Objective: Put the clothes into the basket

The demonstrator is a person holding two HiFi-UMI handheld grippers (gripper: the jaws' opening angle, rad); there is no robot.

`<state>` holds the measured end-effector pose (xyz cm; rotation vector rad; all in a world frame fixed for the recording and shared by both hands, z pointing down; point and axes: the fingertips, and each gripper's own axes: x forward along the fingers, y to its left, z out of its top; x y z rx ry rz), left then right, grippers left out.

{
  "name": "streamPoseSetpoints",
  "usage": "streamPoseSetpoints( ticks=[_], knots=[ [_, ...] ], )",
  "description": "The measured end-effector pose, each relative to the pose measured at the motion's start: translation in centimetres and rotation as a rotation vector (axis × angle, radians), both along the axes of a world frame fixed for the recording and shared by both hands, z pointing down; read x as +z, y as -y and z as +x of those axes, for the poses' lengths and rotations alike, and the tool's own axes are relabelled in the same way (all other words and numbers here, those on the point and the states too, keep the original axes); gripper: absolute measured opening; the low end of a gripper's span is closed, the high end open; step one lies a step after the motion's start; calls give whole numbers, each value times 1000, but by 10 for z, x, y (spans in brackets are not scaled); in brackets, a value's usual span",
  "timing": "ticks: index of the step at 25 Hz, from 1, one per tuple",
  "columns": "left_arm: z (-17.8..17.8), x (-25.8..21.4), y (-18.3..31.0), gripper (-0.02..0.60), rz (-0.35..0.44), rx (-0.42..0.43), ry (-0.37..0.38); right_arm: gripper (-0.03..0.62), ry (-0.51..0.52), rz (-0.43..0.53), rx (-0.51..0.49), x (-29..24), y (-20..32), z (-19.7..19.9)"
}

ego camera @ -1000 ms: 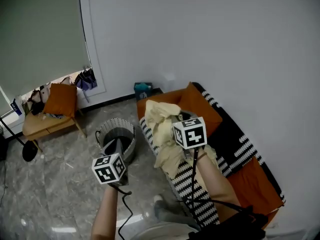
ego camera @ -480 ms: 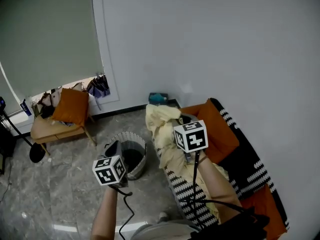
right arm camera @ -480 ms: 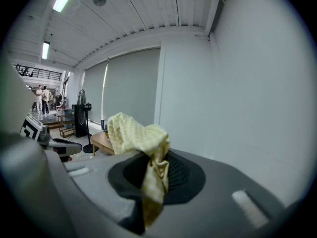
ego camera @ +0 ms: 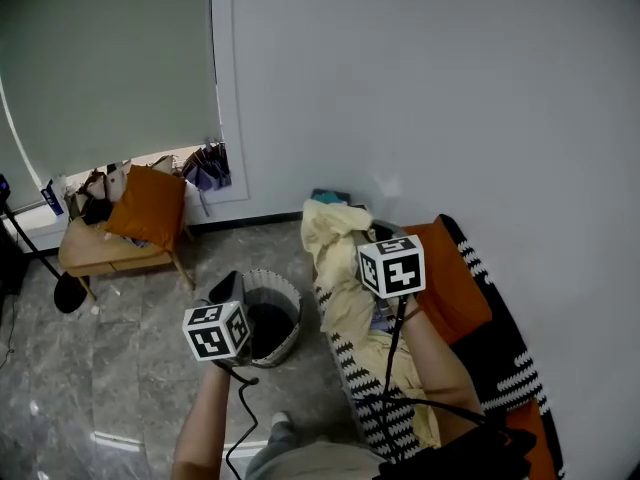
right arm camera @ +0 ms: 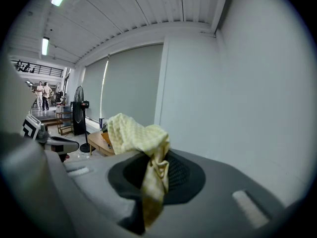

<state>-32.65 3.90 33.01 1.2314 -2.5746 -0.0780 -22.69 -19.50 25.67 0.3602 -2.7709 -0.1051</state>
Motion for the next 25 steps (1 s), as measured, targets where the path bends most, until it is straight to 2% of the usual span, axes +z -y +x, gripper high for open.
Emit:
streamPoseSetpoints(
  ticks=[12, 18, 25],
  knots=[
    [-82, -28, -22, -6, 63, -70, 34, 48, 70, 6, -96, -38, -34, -100],
    [-114, -27, -51, -6, 40, -119, 47, 48, 87, -14, -169, -42, -66, -150],
    [-144, -2, -95, -6, 1, -197, 7, 48, 56, -50, -244, -17, -102, -202]
  ],
)
